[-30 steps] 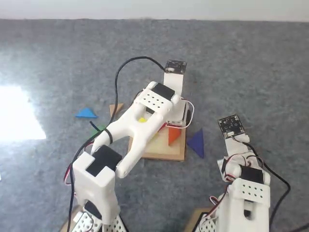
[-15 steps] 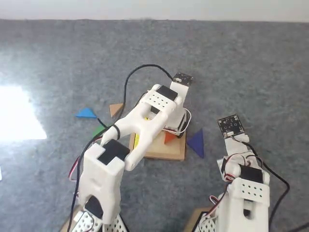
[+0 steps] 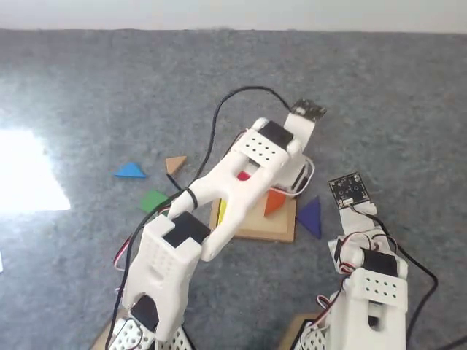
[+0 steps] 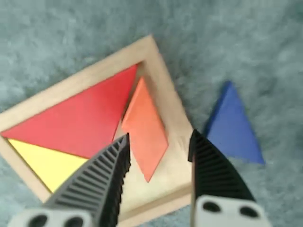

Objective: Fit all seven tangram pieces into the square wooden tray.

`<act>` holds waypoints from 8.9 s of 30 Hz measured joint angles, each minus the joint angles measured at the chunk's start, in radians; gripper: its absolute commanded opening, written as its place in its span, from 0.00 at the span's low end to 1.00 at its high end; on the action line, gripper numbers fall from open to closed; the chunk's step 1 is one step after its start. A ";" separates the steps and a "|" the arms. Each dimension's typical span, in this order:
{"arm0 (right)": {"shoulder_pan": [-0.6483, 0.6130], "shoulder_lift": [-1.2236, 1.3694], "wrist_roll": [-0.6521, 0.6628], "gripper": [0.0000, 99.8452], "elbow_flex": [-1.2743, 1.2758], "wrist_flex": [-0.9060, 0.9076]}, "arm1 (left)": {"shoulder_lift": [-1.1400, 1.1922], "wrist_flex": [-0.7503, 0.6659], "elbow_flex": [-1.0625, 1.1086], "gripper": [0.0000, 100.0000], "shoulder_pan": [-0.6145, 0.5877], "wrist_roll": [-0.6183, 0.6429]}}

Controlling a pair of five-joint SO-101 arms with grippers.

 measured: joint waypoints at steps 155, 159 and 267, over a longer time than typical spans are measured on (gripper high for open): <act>-0.005 -0.213 0.049 0.22 0.072 0.063 | 0.006 0.135 0.052 0.17 -0.617 -0.330; -0.005 -0.213 0.049 0.22 0.072 0.063 | 0.011 0.123 0.018 0.17 -0.594 -0.381; -0.021 -0.213 0.051 0.22 0.072 0.063 | 0.410 0.296 -0.482 0.19 -0.675 -0.652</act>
